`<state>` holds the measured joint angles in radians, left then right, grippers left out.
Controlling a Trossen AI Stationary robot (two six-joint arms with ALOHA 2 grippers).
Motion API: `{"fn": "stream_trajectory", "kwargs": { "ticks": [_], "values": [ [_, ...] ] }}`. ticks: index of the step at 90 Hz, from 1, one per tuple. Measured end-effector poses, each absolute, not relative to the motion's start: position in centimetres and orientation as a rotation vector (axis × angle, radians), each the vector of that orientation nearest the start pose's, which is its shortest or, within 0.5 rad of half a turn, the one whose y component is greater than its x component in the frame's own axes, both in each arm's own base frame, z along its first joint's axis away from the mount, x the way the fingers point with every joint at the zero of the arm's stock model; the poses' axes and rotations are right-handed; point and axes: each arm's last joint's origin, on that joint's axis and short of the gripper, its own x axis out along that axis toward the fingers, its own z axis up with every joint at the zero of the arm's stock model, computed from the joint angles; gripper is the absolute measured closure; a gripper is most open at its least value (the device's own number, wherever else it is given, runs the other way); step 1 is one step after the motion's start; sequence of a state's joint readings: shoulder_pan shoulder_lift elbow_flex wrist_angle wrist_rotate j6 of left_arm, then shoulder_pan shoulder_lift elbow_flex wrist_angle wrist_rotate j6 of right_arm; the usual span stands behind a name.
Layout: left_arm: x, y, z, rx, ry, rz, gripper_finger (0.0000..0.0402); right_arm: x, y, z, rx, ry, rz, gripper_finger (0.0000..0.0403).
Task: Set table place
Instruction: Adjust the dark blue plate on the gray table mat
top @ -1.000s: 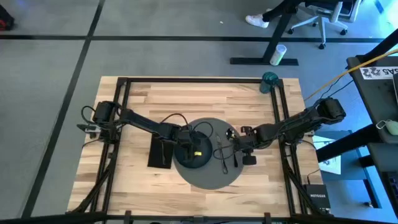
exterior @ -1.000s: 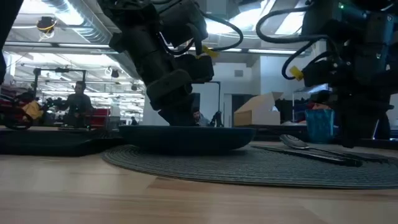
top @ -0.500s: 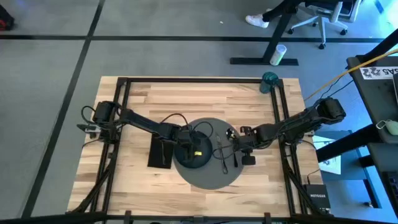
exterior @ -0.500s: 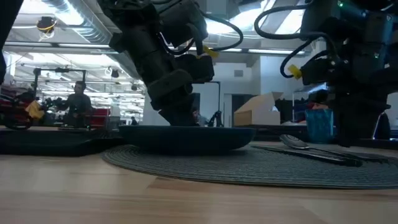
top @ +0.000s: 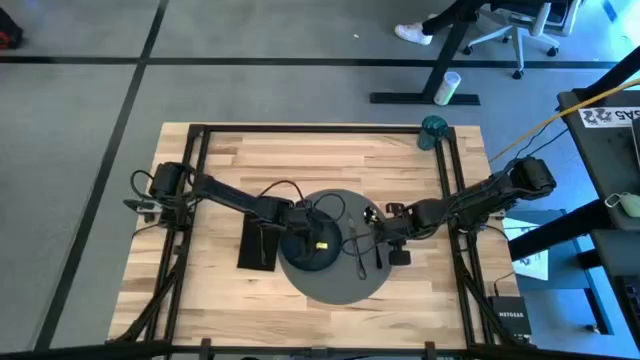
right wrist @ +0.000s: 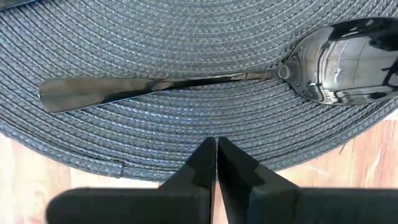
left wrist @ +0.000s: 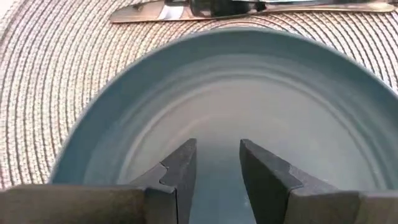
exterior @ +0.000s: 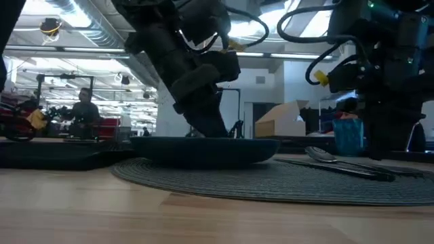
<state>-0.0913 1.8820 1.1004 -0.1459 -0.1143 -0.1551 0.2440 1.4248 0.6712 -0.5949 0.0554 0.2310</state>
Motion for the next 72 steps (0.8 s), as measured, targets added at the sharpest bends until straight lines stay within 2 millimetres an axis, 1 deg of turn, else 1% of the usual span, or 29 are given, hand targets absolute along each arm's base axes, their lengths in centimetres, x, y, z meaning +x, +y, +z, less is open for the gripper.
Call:
{"fn": "stream_trajectory", "kwargs": {
  "ticks": [15,50,72],
  "values": [
    [37.41,-3.04,14.77,-0.051,0.913,0.095,0.0295,21.65,5.21,14.65,-0.009,1.341,0.001,0.0403],
    [37.74,-3.08,14.10,-0.053,0.909,0.091,0.0295,21.69,5.24,14.67,-0.003,1.339,0.008,0.0403],
    [38.02,-2.45,14.26,-0.068,0.882,0.086,0.0295,21.68,5.24,14.67,-0.003,1.339,0.008,0.0403]
  ]
}}
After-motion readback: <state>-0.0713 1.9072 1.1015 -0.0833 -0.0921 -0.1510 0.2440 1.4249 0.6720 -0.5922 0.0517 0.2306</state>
